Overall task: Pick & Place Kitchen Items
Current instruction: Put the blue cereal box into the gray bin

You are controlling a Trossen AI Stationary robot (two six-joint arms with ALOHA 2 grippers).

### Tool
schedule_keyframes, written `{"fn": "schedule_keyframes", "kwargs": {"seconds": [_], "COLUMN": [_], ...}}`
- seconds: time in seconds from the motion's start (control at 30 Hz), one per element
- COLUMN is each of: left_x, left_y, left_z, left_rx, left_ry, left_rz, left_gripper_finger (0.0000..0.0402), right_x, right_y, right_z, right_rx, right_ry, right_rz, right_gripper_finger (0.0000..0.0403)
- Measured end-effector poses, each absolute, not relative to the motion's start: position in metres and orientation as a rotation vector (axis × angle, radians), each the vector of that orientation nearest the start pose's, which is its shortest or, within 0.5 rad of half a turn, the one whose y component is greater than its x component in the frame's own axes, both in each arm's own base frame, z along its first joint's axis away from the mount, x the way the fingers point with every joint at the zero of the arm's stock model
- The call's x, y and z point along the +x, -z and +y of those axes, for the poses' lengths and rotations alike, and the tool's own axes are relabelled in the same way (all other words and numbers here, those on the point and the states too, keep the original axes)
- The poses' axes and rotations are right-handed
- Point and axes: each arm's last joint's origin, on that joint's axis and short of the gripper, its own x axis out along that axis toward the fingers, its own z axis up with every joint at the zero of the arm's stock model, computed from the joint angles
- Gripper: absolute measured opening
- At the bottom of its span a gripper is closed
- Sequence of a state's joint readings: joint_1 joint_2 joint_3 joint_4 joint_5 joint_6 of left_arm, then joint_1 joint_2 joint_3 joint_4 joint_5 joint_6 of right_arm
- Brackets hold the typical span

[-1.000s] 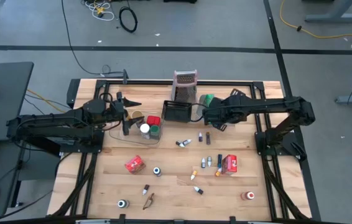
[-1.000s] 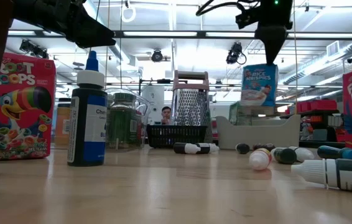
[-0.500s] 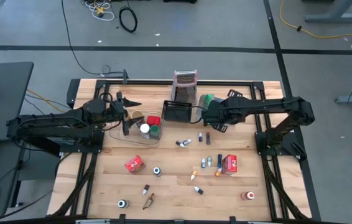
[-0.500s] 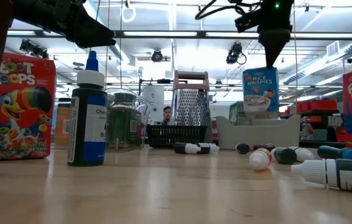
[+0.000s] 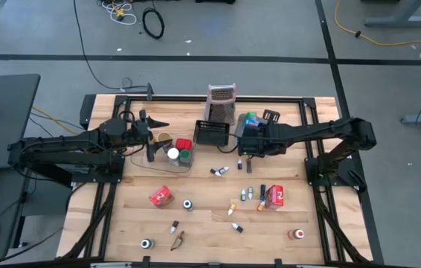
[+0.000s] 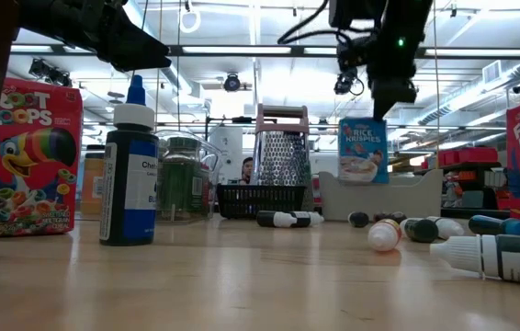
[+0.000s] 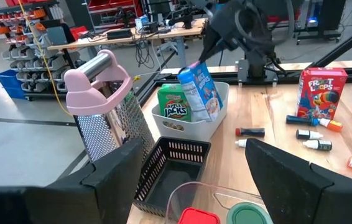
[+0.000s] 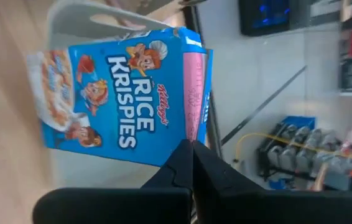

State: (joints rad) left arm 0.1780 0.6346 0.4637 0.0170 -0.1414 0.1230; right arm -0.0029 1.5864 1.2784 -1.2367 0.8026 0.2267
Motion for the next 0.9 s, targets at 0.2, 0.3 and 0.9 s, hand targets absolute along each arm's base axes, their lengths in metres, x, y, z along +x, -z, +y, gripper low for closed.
{"fn": "schedule_keyframes", "kwargs": {"seconds": [0.2,0.3,0.9], "left_x": [0.151,0.151,0.151], "left_y": [-0.263,-0.263,-0.263], "left_z": [0.031,0.031,0.031], "left_rx": [0.119,0.119,0.106], "left_ry": [-0.309,-0.309,-0.31], "left_rz": [0.174,0.173,0.172], "left_gripper_finger": [0.0291,0.0291,0.0291], "right_x": [0.281,0.282,0.29], "right_y": [-0.239,-0.236,-0.236], "right_z": [-0.024,-0.025,-0.025], "right_rx": [-0.582,-0.662,-0.485], "right_ry": [0.83,0.868,0.898], "right_rz": [1.297,1.278,1.151], "right_gripper_finger": [0.0,0.0,0.0006]}}
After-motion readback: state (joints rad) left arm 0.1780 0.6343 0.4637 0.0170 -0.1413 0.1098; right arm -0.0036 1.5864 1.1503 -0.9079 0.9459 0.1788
